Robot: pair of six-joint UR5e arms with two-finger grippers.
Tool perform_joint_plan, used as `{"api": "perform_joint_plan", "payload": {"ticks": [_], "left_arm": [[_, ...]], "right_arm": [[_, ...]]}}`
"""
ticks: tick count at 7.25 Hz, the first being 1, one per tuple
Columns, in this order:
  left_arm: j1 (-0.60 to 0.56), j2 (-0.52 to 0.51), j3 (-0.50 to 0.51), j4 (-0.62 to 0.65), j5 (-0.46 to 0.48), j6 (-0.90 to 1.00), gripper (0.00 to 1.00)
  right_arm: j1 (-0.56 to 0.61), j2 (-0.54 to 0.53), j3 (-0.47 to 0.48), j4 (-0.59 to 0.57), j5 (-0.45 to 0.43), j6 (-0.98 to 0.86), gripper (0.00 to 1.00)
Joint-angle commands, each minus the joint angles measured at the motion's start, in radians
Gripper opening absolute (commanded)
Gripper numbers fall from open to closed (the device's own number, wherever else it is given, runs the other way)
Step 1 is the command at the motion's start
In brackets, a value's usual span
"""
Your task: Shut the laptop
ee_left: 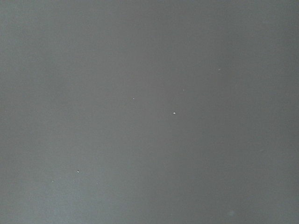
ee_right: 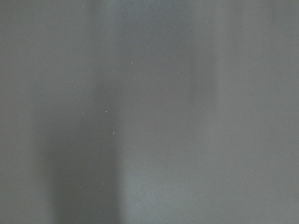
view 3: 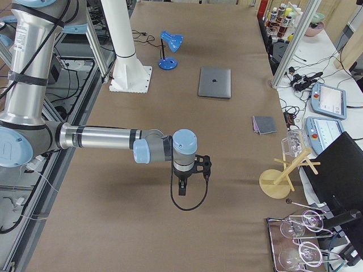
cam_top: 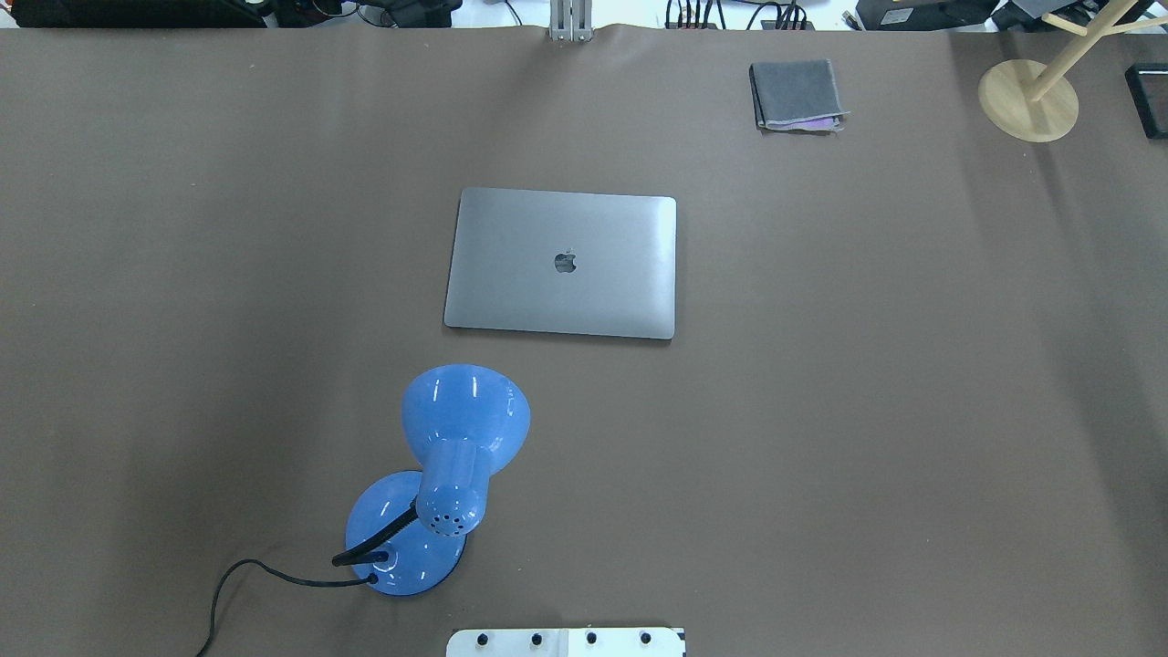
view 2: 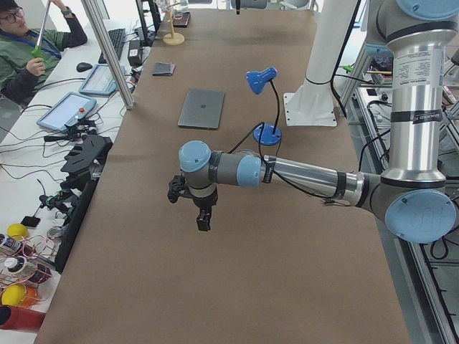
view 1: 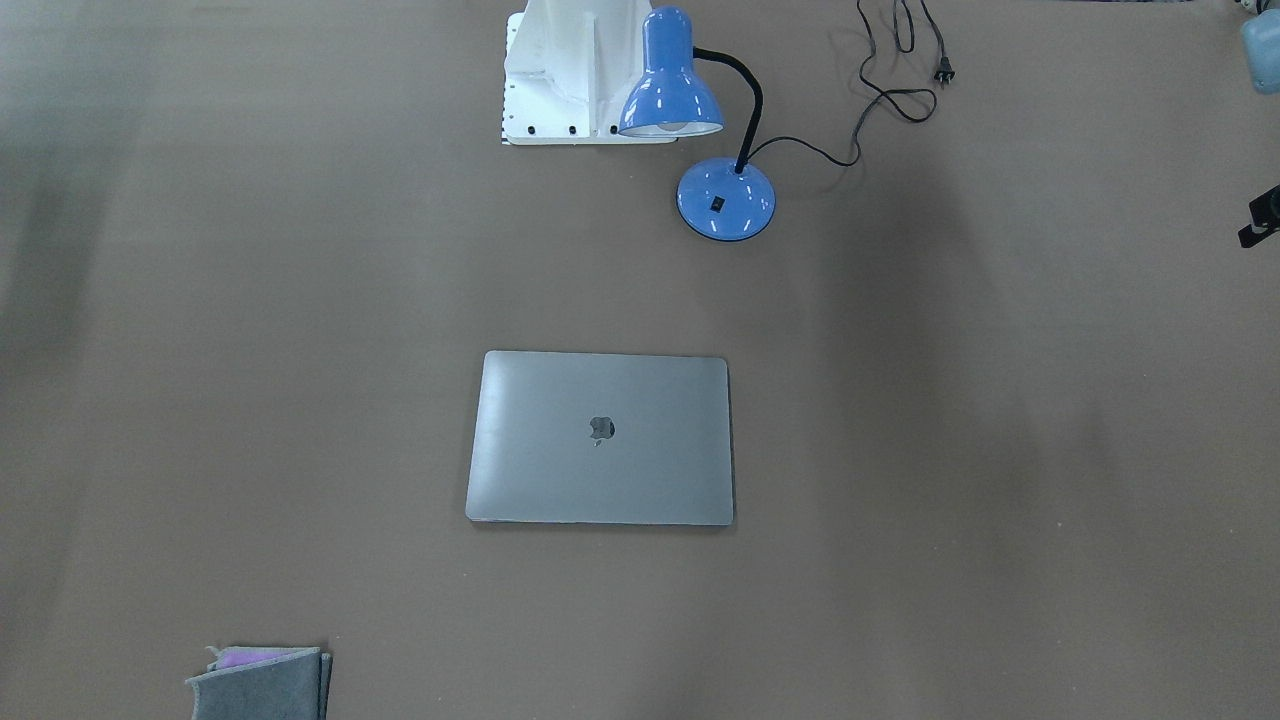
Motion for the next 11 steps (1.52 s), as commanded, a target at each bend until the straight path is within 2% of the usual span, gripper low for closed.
{"api": "perform_joint_plan", "payload": {"ticks": [1,3,4,6,11], "left_arm": [[0.0,0.005,-0.005,0.0,-0.003,0.0,0.98],[0.0,0.005,-0.001,0.0,0.003,0.0,0.98],[0.0,0.005,0.002,0.0,0.004,0.0,0.98],[-0.002,0.006,0.006,0.002,0.007,0.0,0.98],[-0.003,0.005,0.003,0.002,0.007,0.0,0.98]], "right_arm": [[0.0,-0.003,-0.005,-0.001,0.009,0.002,1.0],[0.0,-0.034,0.004,0.002,0.012,0.002,1.0],[0.0,-0.051,0.022,0.005,0.047,0.0,1.0],[0.0,-0.049,0.034,0.005,0.04,-0.003,1.0],[0.0,-0.025,0.034,-0.009,-0.049,-0.07,1.0]]}}
